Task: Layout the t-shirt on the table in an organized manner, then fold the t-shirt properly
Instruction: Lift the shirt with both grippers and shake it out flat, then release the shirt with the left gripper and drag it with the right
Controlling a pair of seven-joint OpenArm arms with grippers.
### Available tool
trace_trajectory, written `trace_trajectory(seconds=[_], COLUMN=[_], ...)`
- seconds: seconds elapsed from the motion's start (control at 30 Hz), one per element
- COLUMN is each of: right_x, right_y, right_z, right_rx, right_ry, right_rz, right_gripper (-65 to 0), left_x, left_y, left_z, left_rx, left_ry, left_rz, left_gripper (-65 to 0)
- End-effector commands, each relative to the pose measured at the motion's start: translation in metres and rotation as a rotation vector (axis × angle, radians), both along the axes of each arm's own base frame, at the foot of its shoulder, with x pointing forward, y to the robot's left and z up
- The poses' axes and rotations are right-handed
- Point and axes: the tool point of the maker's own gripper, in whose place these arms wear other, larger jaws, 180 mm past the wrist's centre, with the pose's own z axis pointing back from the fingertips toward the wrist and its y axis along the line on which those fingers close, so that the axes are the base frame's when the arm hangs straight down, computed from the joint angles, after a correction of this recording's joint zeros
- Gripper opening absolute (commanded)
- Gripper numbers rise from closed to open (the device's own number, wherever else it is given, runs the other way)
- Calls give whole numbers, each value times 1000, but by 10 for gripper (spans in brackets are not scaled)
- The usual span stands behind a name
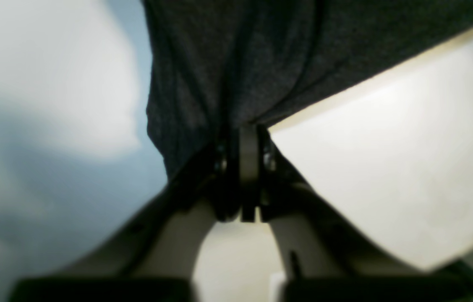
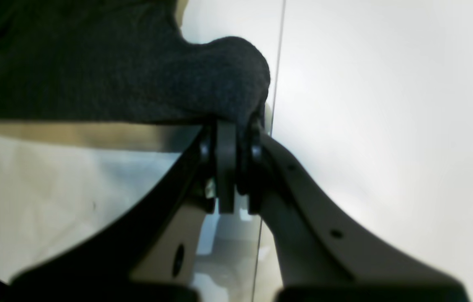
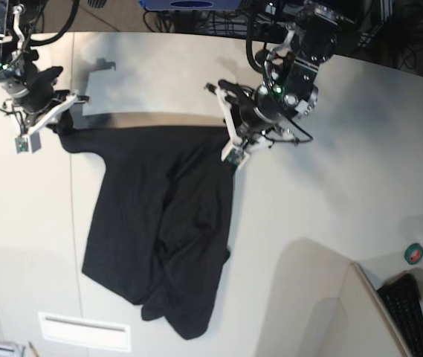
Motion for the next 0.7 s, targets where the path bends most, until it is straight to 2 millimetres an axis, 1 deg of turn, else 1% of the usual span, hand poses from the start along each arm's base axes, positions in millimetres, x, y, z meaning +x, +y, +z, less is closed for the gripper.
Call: trace_trajectory(seconds=[0.0, 0.03, 0.07, 0.1, 0.17, 0.2, 0.23, 0.27, 0.33, 0.4, 0.43, 0.5, 0.53, 0.57, 0.6, 0.67], right_x=[2, -3, -7, -11, -17, -21, -22, -23, -28, -32, -32, -32, -31, -31, -31, -28], right_y=[-11, -12, -13, -14, -17, -25, -32, -38, -50, -59, -60, -57, -55, -53, -53, -51], right_z=[6, 4, 2, 0, -3, -3, -3, -2, -3, -3, -2, -3, -3, -3, -3, 1], right_rx=[-26, -26, -30, -33, -39, -57, -74, -90, -118, -137, -142, -142, -139, -137, -133, -126], right_ry=[-28, -17, -7, 1, 17, 22, 26, 29, 34, 39, 39, 41, 40, 40, 38, 19], right_rz=[-17, -17, -17, -16, -23, -37, -50, -64, -107, -144, -145, -133, -127, -125, -130, -145], right_gripper=[-650, -650, -650, -650, -650, -650, -650, -650, -650, -650, -650, -650, -650, -588, -500, -374], left_x=[4, -4, -10, -16, -28, -32, -33, -31, -19, 6, 17, 44, 59, 73, 88, 114], left_y=[3, 3, 4, 6, 5, 5, 10, 16, 29, 41, 45, 46, 46, 47, 44, 41], left_z=[8, 5, 6, 6, 11, 15, 19, 24, 33, 42, 45, 52, 55, 56, 57, 54], left_rx=[10, 7, 9, 5, -11, -23, -26, -37, -62, -86, -93, -113, -119, -125, -139, -146], left_ry=[-31, -17, -14, -8, -3, -7, -14, -25, -48, -88, -101, -134, -147, -156, -160, -154], left_rz=[7, 6, 2, 0, -3, -3, 9, 32, 94, 147, 163, 173, 176, 183, 194, 219], left_gripper=[-502, -403, -318, -255, -158, -125, -114, -114, -123, -145, -163, -229, -286, -362, -449, -625])
